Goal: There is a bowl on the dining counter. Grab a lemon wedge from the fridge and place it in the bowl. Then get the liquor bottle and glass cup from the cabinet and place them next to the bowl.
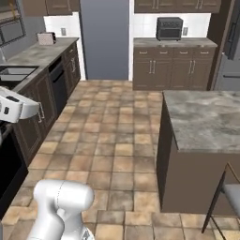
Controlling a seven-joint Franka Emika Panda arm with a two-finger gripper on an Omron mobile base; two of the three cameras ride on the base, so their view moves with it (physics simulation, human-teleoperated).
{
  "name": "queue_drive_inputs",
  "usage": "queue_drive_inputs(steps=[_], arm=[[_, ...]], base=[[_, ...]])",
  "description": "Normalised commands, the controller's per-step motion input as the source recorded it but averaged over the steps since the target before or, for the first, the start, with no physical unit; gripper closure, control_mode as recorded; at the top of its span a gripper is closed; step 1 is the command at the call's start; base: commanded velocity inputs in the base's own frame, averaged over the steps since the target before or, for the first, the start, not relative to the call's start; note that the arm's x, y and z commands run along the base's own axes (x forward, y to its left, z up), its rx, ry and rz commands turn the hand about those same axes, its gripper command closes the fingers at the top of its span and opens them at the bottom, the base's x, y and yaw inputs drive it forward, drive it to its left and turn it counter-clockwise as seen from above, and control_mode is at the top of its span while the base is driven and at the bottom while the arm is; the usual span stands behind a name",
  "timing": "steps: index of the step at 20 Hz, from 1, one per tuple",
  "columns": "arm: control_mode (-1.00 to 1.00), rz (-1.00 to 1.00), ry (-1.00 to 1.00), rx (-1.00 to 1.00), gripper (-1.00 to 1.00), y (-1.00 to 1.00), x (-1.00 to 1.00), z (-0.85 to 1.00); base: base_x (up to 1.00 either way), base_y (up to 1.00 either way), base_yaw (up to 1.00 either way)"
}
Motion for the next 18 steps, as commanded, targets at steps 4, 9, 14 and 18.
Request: queue_drive_inputs(steps=[4,9,14,18], arm=[[1.00,0.00,0.00,0.00,-1.00,0.00,0.00,0.00],[1.00,0.00,0.00,0.00,-1.00,0.00,0.00,0.00],[1.00,0.00,0.00,0.00,-1.00,0.00,0.00,0.00],[1.00,0.00,0.00,0.00,-1.00,0.00,0.00,0.00]], base=[[1.00,0.02,-0.11],[1.00,0.08,-0.18],[1.00,0.12,-0.19],[1.00,0.12,-0.18]])
